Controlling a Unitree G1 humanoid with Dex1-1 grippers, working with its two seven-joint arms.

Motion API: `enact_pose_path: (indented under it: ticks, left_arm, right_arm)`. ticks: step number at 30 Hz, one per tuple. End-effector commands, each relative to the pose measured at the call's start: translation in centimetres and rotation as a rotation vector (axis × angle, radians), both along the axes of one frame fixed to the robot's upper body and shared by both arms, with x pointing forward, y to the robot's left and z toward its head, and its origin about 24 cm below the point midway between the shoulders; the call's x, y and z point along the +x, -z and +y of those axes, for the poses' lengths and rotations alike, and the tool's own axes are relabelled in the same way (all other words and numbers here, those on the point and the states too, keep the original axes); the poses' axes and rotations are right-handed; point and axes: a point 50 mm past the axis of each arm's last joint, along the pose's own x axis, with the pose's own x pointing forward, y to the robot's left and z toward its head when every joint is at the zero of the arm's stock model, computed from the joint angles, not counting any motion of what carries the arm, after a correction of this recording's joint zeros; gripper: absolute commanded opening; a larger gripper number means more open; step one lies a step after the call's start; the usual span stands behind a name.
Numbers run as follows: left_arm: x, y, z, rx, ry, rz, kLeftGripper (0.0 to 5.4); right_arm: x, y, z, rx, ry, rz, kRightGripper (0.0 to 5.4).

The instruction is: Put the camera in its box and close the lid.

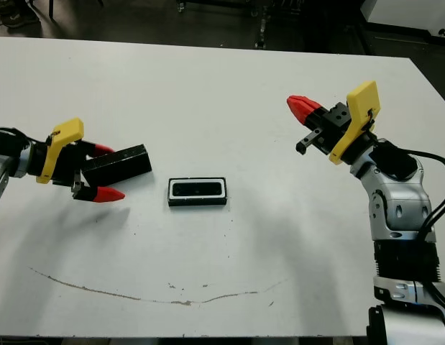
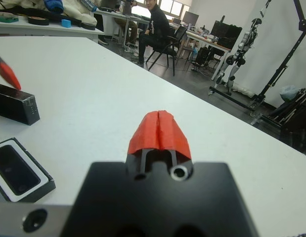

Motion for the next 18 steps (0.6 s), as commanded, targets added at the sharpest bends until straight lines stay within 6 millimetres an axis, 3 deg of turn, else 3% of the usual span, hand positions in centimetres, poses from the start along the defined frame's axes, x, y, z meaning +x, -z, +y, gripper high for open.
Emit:
enact_pose_path:
  ticks: [1,10,18]
  left_arm:
    - [-0.9,-1.6,0.2,-0.018,-0.013,-0.025,5.40]
    - [-2.8,-3.7,-1.0,-0.039,0.018,-0.058,5.40]
    - [-2.9,-2.4,-0.8,-0.050,-0.009,-0.019,5.40]
  right_arm:
    - [-0.1,0.4,-0.6,0.000,0.007,0.023,0.01]
    - [-0.1,0.4,-0.5,-0.005,-0.006,0.016,0.01]
    - [0.0,0.6,-0.7,0.011,-0.018,0.024,0.01]
